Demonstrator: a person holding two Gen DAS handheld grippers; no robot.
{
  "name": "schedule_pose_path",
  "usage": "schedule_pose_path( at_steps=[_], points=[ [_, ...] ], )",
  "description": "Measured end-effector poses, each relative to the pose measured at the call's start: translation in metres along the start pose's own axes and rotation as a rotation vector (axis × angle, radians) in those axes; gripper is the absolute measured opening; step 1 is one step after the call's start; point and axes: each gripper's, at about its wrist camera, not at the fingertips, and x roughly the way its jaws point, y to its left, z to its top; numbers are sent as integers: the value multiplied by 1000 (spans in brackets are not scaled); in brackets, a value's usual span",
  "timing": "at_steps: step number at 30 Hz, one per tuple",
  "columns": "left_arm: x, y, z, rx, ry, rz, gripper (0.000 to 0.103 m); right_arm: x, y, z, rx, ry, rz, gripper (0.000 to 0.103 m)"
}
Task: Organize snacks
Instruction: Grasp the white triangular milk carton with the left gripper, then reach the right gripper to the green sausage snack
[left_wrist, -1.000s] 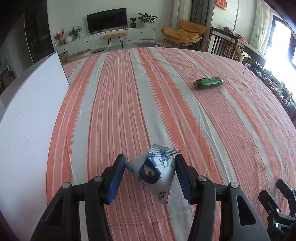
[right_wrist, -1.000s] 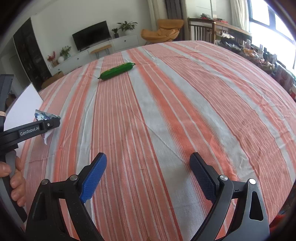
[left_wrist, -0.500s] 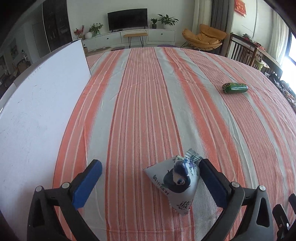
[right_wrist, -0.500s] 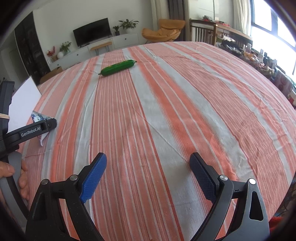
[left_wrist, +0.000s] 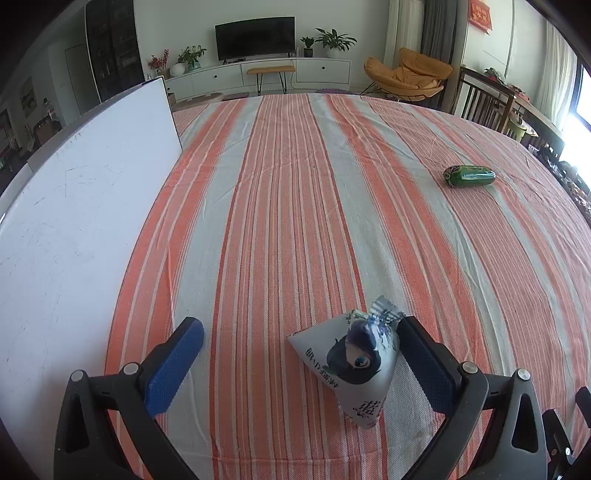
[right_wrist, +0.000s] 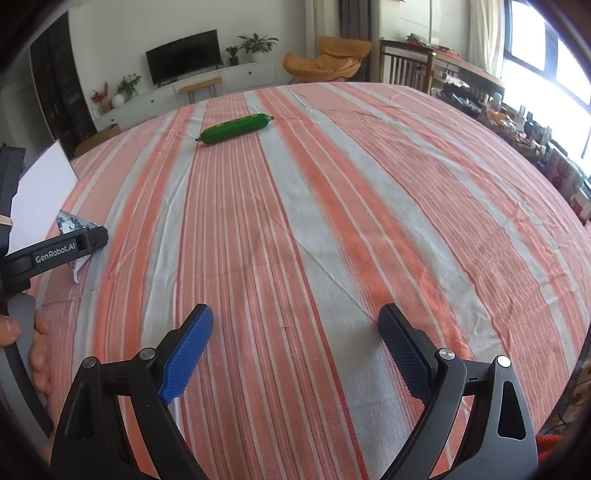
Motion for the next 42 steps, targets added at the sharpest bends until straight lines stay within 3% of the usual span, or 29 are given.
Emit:
schedule_pose_path(
  at_steps=[6,10,16,20,21,23,26,28,30,32,33,42],
  points=[
    [0,0,0,0,0,0,103,1,2,-1,-22,5,-9,94],
    [0,0,0,0,0,0,103,4,-1,11,-50,62,59,93],
    [0,0,0,-1,0,0,103,46,0,107,134,133,270,90],
    [0,0,0,-1,0,-1,103,85,19,171,213,121,305,89],
    [0,0,0,-1,0,-1,103,96,23,182,239,129,308,86],
    [-1,0,0,-1,0,-1,103,121,30,196,306,170,306,60],
    [-1,0,0,-1,0,-1,103,153,39,201,374,247,263,52],
    [0,0,0,-1,0,-1,103,154,50,209,332,196,176,64],
    [0,0,0,-1,0,-1,103,157,63,215,238,175,118,59],
    [0,0,0,-1,0,-1,103,158,72,217,125,168,51,26],
    [0,0,1,-1,0,-1,103,157,74,216,73,165,32,24],
    [0,0,1,-1,0,-1,103,113,41,164,-163,183,81,23]
  ],
)
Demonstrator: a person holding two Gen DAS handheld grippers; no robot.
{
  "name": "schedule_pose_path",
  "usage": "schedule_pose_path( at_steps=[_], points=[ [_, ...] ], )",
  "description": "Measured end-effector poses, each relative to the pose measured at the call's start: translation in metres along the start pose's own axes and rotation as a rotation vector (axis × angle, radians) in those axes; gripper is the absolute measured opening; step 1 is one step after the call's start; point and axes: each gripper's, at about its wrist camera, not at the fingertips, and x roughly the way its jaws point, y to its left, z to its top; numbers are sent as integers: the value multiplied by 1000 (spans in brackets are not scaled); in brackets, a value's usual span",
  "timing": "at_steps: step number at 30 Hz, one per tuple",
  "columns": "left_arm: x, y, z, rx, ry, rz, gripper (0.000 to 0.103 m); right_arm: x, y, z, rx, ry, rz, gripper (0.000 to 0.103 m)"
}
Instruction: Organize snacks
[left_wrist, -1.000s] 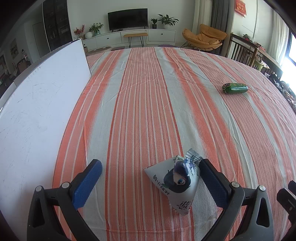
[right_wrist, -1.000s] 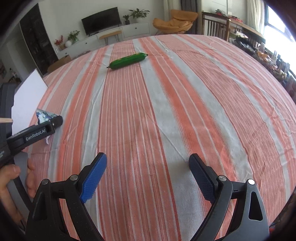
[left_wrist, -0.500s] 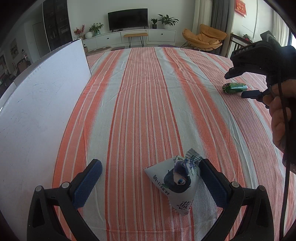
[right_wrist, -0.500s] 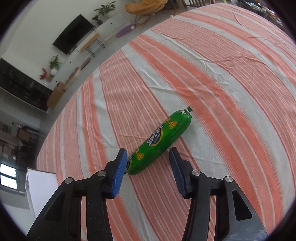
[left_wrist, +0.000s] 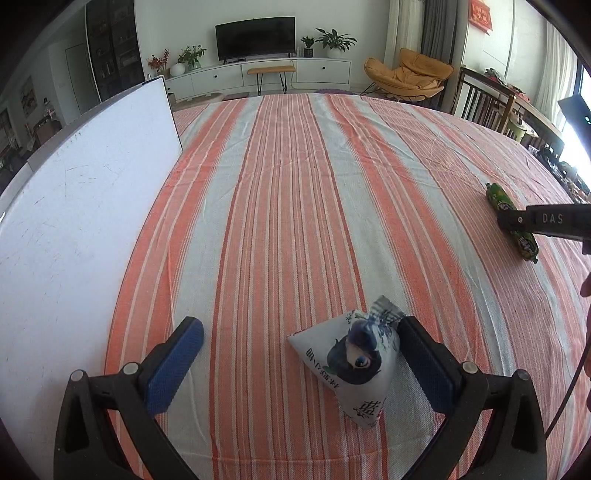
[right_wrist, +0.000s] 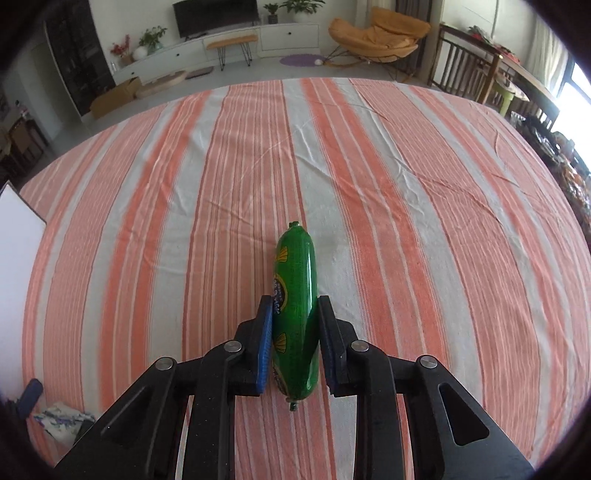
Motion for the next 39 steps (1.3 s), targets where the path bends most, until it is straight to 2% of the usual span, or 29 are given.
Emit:
schedule_pose_path(
  at_steps=[5,10,12,13,15,16,17,21,31,39],
  points=[
    [0,0,0,0,0,0,103,-39,-18,-71,-68,-34,5,24],
    [0,0,0,0,0,0,103,-72,-27,-139,-67,-113,120,24],
    [0,0,0,0,0,0,103,-79,-30,-154,-77,-145,93,25],
    [0,0,0,0,0,0,103,-79,-31,-153,-68,-140,75,27],
    [0,0,0,0,0,0,103,-79,-34,-148,-45,-155,19,47],
    [0,0,0,0,0,0,103,-75,-33,-149,-39,-149,-19,74],
    [0,0,0,0,-1,0,103,-69,-33,-150,-32,-131,-50,81],
    [0,0,0,0,0,0,103,-68,-36,-151,9,-156,-39,83],
    [0,0,0,0,0,0,103,-65,-42,-153,15,-145,-32,94],
    [0,0,0,0,-1,0,103,-63,-44,-152,18,-145,-32,95]
  ],
)
